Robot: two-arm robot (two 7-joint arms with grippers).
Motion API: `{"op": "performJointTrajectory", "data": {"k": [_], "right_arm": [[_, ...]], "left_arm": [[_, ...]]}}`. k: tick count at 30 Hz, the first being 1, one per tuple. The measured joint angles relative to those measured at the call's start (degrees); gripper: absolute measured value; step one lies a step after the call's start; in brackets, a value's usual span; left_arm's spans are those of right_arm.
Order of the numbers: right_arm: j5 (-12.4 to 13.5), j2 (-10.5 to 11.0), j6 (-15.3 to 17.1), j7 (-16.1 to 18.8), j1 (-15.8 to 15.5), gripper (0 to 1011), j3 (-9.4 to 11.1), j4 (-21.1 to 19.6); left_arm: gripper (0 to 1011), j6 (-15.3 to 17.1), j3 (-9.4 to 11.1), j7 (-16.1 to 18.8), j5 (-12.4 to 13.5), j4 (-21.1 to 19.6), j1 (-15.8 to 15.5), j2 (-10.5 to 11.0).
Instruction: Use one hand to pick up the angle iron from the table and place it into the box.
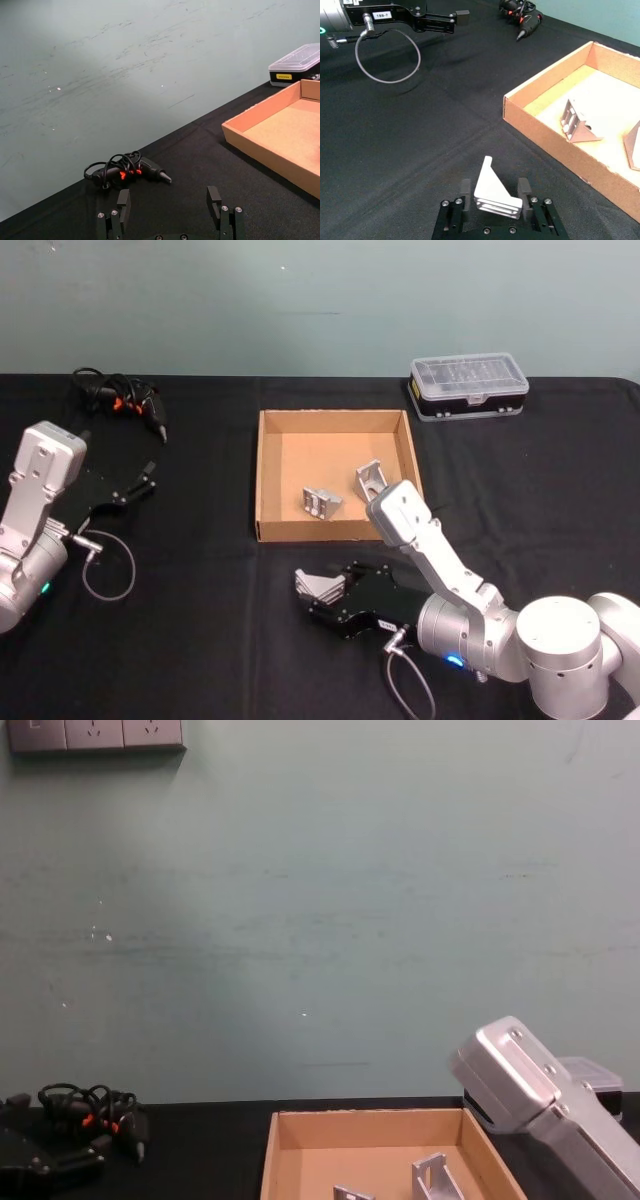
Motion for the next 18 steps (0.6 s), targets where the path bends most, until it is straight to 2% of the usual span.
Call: {"op": "performJointTrajectory", "data": {"k": [5, 13, 18], "right_arm": [[-0.1, -0.1, -0.2, 0.2, -0.1, 502, 0.0, 0.0], [-0.1, -0.1, -0.4, 0.3, -0.3, 502, 0.1, -0.3], [0.0, 0.4, -0.4, 0.3, -0.7, 502, 0.4, -1.9]], "left_arm": [[1000, 0.0, 0.0, 0.0, 0.0, 0.0, 0.0, 0.0], [1000, 0.0, 0.0, 0.0, 0.0, 0.0, 0.0, 0.0], [1000, 0.0, 0.0, 0.0, 0.0, 0.0, 0.0, 0.0]]}}
